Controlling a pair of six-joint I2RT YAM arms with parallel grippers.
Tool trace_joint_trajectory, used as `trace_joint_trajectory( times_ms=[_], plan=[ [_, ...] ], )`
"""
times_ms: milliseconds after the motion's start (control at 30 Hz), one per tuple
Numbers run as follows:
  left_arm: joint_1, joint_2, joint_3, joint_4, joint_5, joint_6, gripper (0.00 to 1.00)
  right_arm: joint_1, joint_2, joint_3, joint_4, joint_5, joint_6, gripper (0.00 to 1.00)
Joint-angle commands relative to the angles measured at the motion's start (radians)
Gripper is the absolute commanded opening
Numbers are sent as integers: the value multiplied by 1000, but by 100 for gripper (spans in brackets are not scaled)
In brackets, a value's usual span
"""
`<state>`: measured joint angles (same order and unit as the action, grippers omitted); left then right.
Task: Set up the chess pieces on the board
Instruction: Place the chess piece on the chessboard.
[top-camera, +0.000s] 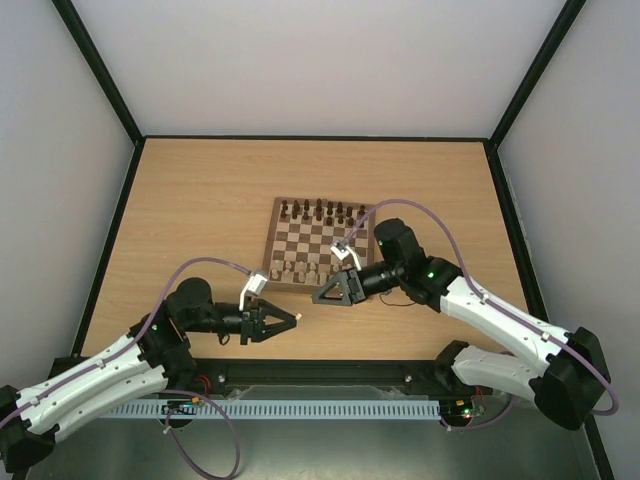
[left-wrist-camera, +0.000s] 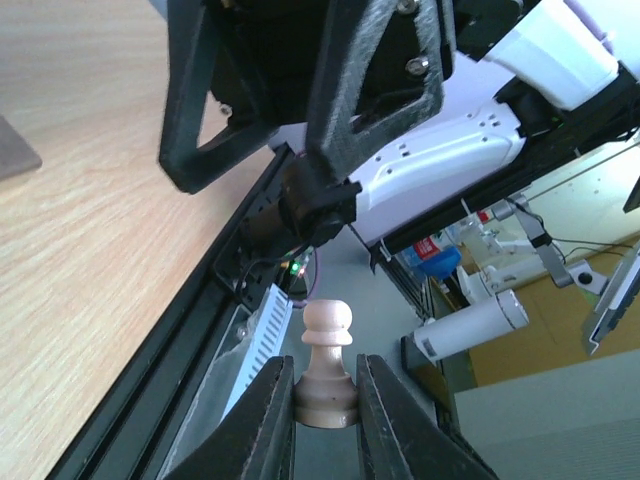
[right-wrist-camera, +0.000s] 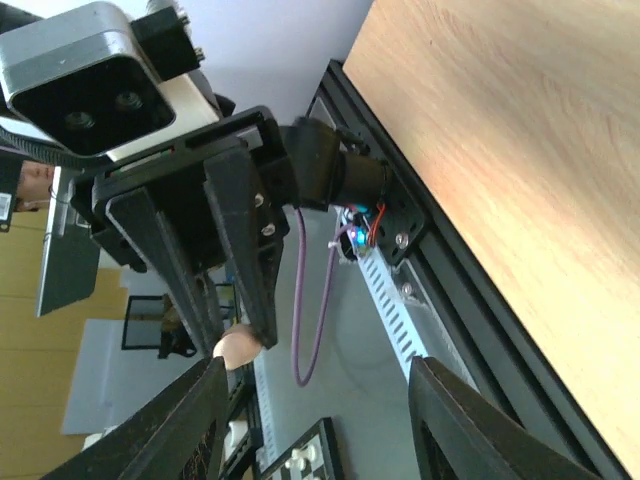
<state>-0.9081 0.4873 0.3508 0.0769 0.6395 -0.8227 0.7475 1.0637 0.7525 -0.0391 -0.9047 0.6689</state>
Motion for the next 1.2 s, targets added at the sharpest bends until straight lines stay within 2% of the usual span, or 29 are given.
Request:
trace_joint_trajectory(
  times_ms=[0, 300, 733, 1167],
  plan=[
    [5, 11, -27, 26, 68, 1, 16, 15, -37, -32, -29, -74, -29, 50],
    [5, 10, -35, 21, 83, 11, 16, 106, -30, -84, 11, -45, -38, 47],
    [-3, -18, -42, -27, 63, 11, 18, 150, 7, -29, 72, -67, -8, 28],
    [-5, -15, -61, -25, 67, 16, 19, 182, 64, 26, 57, -63, -14, 28]
  ],
)
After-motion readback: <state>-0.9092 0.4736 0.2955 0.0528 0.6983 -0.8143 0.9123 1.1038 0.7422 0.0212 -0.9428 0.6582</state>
